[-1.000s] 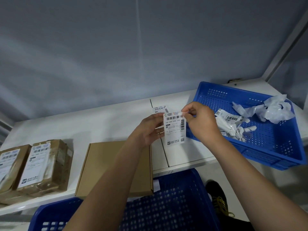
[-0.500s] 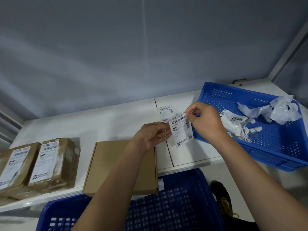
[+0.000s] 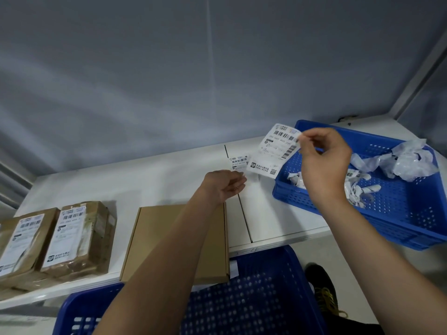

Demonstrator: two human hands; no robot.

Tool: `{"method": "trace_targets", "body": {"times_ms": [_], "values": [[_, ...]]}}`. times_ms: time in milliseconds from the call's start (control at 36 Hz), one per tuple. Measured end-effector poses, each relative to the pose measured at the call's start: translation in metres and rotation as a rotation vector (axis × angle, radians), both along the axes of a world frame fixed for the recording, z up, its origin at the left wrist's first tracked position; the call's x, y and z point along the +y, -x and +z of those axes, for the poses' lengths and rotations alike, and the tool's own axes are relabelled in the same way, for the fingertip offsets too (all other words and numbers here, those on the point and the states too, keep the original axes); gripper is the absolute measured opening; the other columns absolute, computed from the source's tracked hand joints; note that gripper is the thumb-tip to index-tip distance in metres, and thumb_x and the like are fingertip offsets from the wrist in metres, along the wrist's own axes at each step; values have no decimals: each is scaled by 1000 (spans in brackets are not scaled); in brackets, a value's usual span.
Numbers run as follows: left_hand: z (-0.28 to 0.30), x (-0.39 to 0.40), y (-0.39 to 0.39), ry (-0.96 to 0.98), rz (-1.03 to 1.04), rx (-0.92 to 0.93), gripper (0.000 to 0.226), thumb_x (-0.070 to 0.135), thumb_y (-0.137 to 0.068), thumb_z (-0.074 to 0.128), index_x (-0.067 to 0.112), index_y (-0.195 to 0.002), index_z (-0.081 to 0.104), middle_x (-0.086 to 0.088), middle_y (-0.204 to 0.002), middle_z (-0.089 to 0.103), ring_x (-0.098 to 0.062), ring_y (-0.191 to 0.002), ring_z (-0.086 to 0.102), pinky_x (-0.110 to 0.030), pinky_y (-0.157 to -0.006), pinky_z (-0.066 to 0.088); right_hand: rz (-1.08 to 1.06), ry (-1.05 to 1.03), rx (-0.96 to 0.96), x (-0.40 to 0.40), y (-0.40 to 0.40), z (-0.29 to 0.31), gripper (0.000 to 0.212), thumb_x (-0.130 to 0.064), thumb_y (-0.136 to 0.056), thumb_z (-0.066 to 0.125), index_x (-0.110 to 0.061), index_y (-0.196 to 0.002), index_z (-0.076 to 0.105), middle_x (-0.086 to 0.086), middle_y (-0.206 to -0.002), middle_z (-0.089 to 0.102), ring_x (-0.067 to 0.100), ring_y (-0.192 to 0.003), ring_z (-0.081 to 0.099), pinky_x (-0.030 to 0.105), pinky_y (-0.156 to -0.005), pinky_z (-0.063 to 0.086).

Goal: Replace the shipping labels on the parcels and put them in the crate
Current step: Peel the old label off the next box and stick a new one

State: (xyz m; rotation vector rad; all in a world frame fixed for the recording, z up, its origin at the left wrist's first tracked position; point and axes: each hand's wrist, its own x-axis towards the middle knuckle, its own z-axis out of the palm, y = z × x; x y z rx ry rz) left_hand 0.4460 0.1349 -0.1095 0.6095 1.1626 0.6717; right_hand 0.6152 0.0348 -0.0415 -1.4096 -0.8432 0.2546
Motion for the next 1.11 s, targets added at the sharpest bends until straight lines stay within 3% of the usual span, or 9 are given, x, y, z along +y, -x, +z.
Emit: {"method": "trace_targets", "body": {"times_ms": [111,278,417,583,667,806,944,1028,1111], "values": [[-3,0,1,-30,-7,77,17,-11,-87,70,0,-95,60,-16,-84,70,-23,-72,71,-35,-74,62,-98,-71,19,0,-1,1,6,-7,-92,63,-7,-96,67,-1,-89,67,6,-82,60,15,-77,47],[-7,-5,2,-134,-37,173,48,-13,-83,75,-1,-124,52,-20,-92,72,-27,-75,71,-39,-82,62,-219,-141,41,-1,-6,3,6,-10,-94,57,-13,-96,61,-1,-92,64,8,-84,59,19,-79,48],[-12,-7,4,-223,-92,271,39,-9,-82,78,-3,-116,59,-24,-93,70,-23,-65,67,-43,-88,61,-334,-166,63,-1,-9,2,7,-9,-95,52,-15,-98,54,-9,-91,56,-6,-78,52,17,-75,45],[-11,-18,6,-360,-296,501,39,-3,-80,82,-11,-113,64,-24,-83,72,-20,-56,69,-32,-67,63,-260,-28,70,5,-8,-9,7,-12,-96,54,-17,-99,58,-5,-93,62,10,-84,62,40,-77,57],[-9,-23,3,-446,-384,641,34,-1,-80,83,-6,-109,64,-19,-78,71,-8,-44,64,-23,-56,60,-176,24,99,8,-5,-11,8,-9,-98,54,-17,-99,57,0,-98,64,17,-79,67,36,-71,60],[0,-28,0,-466,-499,733,17,4,-80,84,4,-80,66,-5,-57,66,-19,-56,65,-36,-75,64,-106,57,90,8,5,-10,22,-9,-99,55,-28,-90,55,7,-102,66,29,-84,69,29,-68,59],[7,-35,7,-429,-529,686,36,5,-84,80,-7,-114,65,-19,-84,74,-21,-63,67,-36,-78,63,-66,79,98,9,9,-9,27,-6,-99,55,-30,-86,54,2,-98,65,29,-84,69,31,-68,60],[9,-37,14,-470,-468,688,35,6,-87,78,1,-118,61,-14,-79,72,-14,-54,64,-27,-67,61,-12,134,91,10,10,-12,23,-7,-98,57,-27,-87,57,5,-99,67,30,-87,69,38,-70,61],[15,-40,22,-520,-431,696,24,9,-89,75,5,-111,69,-13,-79,72,-21,-64,66,-35,-78,62,36,182,88,11,13,-14,18,-6,-97,57,-23,-90,59,8,-100,68,31,-88,69,36,-65,61]]}}
